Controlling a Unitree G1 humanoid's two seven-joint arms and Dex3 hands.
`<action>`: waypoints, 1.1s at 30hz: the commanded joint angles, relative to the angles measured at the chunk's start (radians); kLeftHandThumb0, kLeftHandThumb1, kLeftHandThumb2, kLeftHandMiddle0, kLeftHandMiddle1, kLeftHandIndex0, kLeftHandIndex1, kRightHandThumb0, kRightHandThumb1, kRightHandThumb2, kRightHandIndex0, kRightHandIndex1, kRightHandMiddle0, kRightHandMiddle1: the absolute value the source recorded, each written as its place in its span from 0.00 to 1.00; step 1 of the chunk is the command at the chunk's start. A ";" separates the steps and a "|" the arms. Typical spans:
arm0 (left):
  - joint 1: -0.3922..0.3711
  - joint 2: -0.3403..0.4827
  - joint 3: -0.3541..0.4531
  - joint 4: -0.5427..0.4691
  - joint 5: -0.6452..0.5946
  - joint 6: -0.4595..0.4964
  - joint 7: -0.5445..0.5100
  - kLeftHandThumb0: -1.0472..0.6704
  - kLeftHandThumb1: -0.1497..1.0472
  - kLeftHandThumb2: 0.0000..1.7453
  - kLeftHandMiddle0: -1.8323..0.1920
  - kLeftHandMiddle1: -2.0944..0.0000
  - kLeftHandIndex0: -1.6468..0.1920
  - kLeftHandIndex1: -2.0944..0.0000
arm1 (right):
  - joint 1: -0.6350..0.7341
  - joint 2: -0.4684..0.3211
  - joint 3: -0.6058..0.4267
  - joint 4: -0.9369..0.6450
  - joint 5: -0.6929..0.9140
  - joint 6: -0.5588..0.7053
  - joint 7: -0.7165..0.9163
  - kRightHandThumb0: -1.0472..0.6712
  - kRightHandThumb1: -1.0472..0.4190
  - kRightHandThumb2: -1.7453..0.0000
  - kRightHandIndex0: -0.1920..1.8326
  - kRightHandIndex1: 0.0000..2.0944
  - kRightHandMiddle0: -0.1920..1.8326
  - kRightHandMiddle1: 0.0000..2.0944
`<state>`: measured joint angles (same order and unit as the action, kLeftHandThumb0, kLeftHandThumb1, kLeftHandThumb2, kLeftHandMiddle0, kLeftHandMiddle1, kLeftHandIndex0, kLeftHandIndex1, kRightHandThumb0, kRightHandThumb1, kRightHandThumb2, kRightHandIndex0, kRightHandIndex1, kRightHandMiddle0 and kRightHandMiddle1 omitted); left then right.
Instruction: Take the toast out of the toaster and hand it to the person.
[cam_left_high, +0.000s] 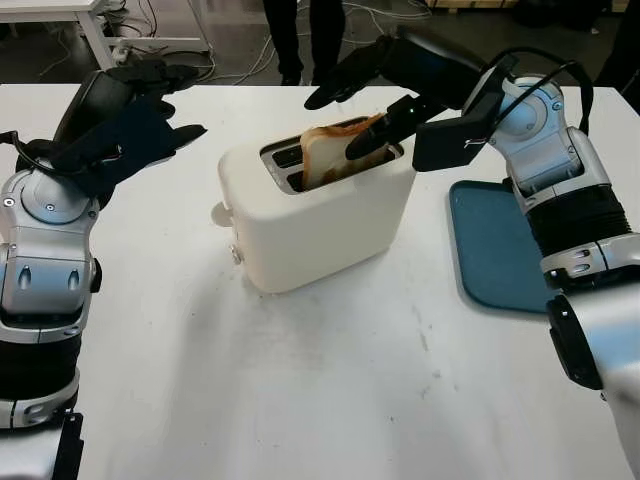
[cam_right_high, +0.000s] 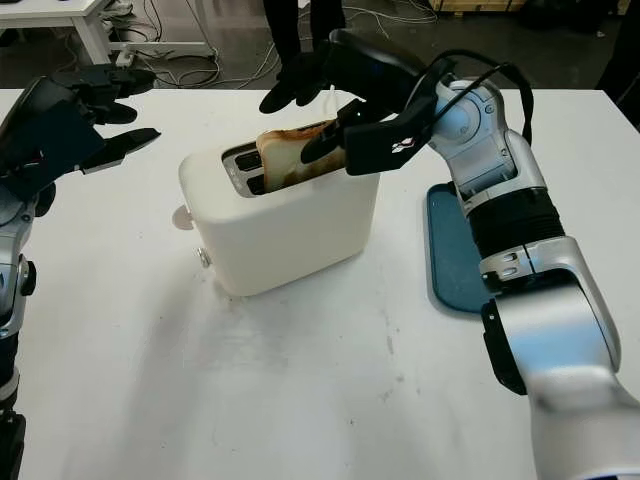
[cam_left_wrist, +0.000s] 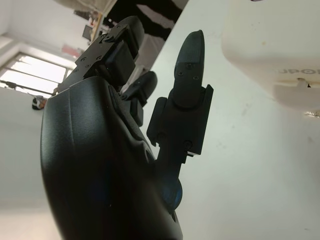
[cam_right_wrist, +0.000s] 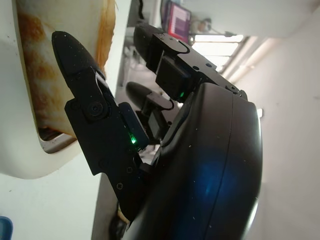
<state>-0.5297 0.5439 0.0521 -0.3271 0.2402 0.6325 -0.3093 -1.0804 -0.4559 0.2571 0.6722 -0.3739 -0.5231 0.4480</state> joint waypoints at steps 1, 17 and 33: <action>0.010 0.007 -0.008 -0.010 0.011 0.006 0.006 0.39 0.89 0.10 0.78 0.65 0.60 0.98 | 0.001 0.006 0.017 0.023 -0.034 -0.028 -0.038 0.23 0.26 1.00 0.39 0.37 0.53 0.01; 0.011 -0.011 0.002 -0.022 0.001 0.027 0.013 0.40 0.89 0.10 0.78 0.67 0.61 0.99 | -0.003 -0.005 0.087 0.079 -0.131 -0.054 -0.078 0.33 0.22 1.00 0.40 0.44 0.55 0.02; 0.012 0.005 -0.005 0.000 0.005 -0.023 0.005 0.39 0.89 0.10 0.77 0.66 0.60 0.98 | 0.019 0.001 0.085 0.085 -0.127 -0.061 -0.116 0.33 0.19 0.99 0.56 0.82 0.47 0.81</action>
<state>-0.5280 0.5371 0.0516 -0.3294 0.2402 0.6286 -0.3061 -1.0766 -0.4558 0.3364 0.7512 -0.4888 -0.5638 0.3521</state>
